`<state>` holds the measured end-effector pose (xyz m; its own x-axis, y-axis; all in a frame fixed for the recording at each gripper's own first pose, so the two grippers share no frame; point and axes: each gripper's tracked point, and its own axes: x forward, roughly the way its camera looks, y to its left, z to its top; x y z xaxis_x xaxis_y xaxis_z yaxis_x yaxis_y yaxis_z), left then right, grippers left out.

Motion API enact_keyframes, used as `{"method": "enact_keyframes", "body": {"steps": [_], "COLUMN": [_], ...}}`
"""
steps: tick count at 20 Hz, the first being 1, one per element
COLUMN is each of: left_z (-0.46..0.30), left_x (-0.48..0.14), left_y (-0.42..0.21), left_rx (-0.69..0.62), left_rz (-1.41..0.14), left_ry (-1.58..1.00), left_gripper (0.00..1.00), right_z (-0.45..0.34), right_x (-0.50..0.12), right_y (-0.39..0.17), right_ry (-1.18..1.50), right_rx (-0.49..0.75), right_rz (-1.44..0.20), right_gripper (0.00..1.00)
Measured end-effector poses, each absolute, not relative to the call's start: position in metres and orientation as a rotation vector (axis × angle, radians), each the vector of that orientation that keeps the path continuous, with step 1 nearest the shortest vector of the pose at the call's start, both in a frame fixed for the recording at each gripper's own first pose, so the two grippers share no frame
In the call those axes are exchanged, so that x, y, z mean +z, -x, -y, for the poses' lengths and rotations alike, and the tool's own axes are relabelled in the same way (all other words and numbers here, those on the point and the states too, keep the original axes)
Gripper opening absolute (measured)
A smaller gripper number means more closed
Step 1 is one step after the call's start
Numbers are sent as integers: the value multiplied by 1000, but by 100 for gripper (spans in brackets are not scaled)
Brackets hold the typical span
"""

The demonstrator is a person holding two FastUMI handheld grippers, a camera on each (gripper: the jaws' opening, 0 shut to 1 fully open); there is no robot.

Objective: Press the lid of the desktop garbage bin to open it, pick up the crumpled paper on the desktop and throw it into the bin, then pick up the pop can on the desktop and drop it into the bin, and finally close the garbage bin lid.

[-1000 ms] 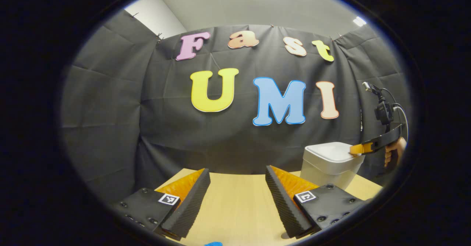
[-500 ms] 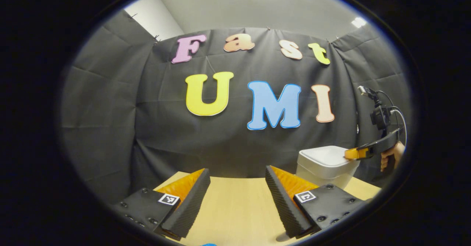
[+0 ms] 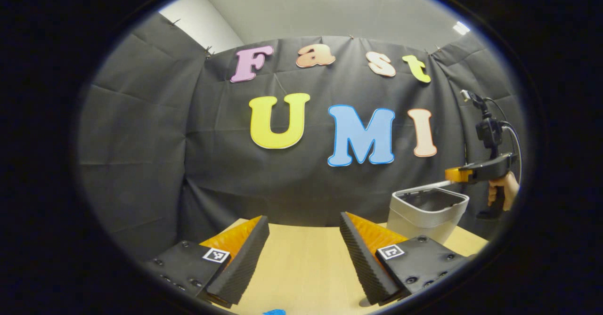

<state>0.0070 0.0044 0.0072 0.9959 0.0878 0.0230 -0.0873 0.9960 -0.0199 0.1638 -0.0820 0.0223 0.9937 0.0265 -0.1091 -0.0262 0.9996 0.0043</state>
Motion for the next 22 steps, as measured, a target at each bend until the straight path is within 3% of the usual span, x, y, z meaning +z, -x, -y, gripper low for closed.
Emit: {"method": "enact_keyframes", "body": {"steps": [2,13,22], "left_z": [-7,-28,-46], "left_x": [10,9,-18], "left_y": [-6,3,6], "left_rx": [93,124,116], "left_rz": [30,32,-31], "left_ry": [20,35,43], "left_gripper": [100,100,98], "right_z": [85,78,57], "right_x": [44,98,61], "right_y": [-169,-155,-99], "right_ry": [-8,-19,-122], "right_rx": [11,1,49], "right_rz": [-54,94,20], "right_gripper": [1,0,0]}}
